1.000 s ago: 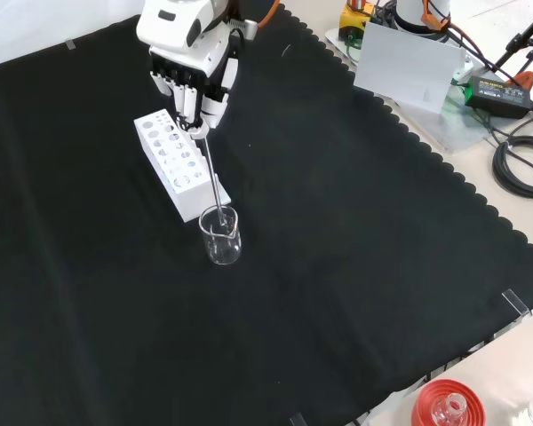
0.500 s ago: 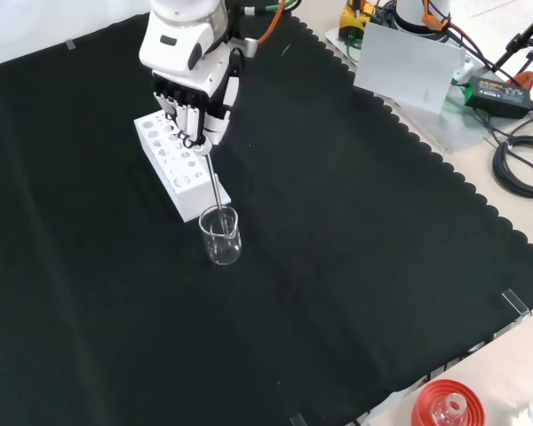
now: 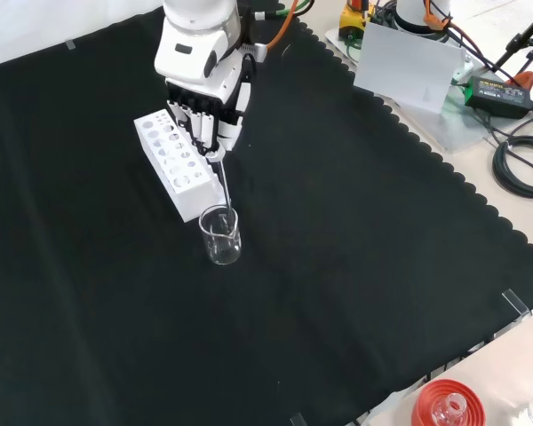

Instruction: Stir in the beaker to the left of the white test tube rack with the glass rod.

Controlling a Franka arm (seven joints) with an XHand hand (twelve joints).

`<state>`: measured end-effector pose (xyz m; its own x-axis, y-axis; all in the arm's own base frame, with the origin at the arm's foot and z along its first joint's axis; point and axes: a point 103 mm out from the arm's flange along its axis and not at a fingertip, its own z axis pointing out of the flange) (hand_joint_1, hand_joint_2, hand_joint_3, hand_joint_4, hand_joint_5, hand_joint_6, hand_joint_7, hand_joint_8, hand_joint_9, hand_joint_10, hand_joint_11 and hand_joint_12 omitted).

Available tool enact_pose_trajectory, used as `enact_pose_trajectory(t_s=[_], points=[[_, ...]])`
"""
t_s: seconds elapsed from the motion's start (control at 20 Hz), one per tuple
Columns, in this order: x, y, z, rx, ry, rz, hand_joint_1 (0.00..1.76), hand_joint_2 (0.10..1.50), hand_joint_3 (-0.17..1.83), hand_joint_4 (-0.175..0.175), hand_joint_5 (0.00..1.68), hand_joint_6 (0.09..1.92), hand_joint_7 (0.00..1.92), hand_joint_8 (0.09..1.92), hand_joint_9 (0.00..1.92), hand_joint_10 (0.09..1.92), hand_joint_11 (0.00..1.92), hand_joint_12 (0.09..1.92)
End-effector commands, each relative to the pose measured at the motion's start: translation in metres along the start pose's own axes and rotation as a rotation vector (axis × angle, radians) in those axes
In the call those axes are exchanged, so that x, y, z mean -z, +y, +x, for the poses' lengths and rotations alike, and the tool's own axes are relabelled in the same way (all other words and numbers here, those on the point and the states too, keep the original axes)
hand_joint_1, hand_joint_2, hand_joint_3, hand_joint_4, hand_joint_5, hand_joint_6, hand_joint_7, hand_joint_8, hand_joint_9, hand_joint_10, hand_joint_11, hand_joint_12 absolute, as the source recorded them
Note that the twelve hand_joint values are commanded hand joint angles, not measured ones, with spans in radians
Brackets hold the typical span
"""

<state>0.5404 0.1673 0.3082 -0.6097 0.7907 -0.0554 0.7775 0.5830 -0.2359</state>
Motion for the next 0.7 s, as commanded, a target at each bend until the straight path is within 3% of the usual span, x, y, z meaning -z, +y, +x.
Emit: enact_pose_trajectory(t_s=[0.05,0.45,0.7], points=[[0.000,0.032,0.004,0.058,0.016,-0.012,1.22,1.08,-0.17,-0.175,1.26,0.57,1.60,0.81,1.86,0.46,1.66,0.76],[-0.007,0.047,-0.030,0.057,0.034,-0.018,1.22,1.08,-0.17,-0.175,1.26,0.57,1.60,0.81,1.86,0.46,1.66,0.76],[-0.014,0.036,-0.057,0.016,0.041,-0.019,1.22,1.08,-0.17,-0.175,1.26,0.57,1.60,0.81,1.86,0.46,1.66,0.76]])
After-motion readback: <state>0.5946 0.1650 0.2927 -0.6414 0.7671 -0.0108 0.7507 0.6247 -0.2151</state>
